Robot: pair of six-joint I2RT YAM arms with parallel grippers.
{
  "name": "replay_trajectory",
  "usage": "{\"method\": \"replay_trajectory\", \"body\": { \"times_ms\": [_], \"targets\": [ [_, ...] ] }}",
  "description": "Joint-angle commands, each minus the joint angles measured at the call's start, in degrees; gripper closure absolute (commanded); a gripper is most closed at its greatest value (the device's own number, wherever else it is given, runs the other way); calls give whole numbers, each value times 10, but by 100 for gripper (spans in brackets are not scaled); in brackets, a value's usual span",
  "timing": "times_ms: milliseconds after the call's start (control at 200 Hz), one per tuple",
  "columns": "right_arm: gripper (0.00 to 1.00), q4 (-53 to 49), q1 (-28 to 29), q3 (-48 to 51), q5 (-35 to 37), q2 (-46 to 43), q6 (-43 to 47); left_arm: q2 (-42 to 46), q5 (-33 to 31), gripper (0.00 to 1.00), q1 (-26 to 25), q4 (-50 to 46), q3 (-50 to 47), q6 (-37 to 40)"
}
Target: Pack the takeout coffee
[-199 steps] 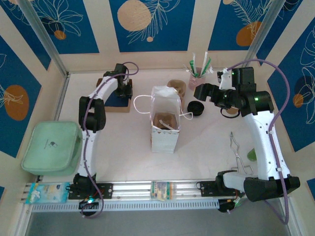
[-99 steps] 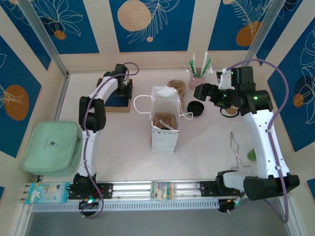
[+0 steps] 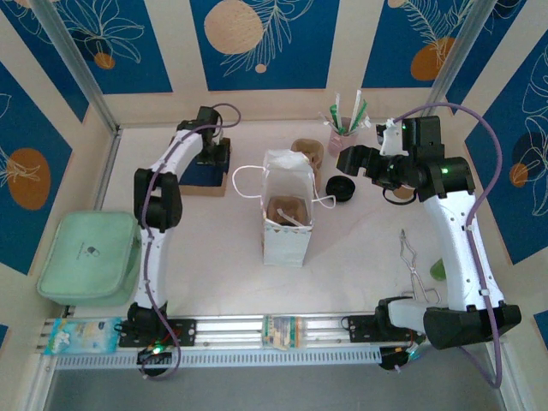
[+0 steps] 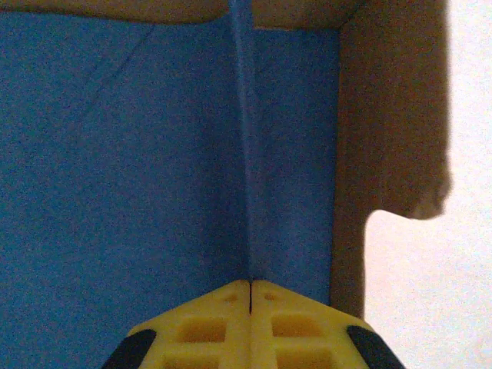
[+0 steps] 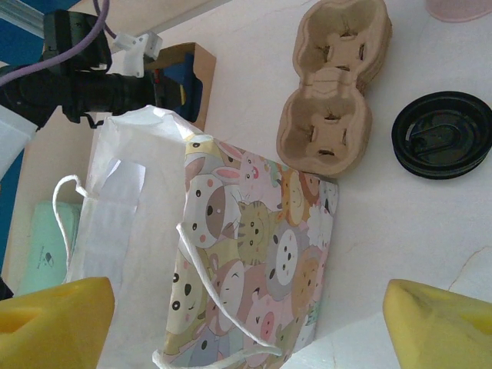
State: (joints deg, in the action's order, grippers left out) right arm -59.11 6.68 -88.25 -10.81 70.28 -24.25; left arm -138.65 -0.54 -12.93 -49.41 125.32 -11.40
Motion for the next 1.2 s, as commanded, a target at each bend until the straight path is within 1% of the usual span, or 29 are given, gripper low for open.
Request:
{"method": "replay_trajectory", "body": {
  "times_ms": [0,455,655,996,1051,1141,1196],
  "targets": [
    [10,7,-2,4,-17,-9,-2,37,-11,92,-1,-21,15,16],
    [11,7,-1,8,-18,-11,-2,72,-5,93,5,-19,-9,19],
    [11,9,-2,11,-19,-11,-3,90,14,93,6,-22,-12,19],
    [11,11,0,12,-20,-11,-5,103,92,92,6,-24,-8,6],
    [11,10,0,13,-20,-12,-5,106,118,92,6,-20,-9,2],
    [11,9,0,13,-21,-13,-6,108,184,92,17,1,-18,-22],
    [11,8,-1,11,-20,-13,-5,109,197,92,24,12,-24,-36]
  ]
}}
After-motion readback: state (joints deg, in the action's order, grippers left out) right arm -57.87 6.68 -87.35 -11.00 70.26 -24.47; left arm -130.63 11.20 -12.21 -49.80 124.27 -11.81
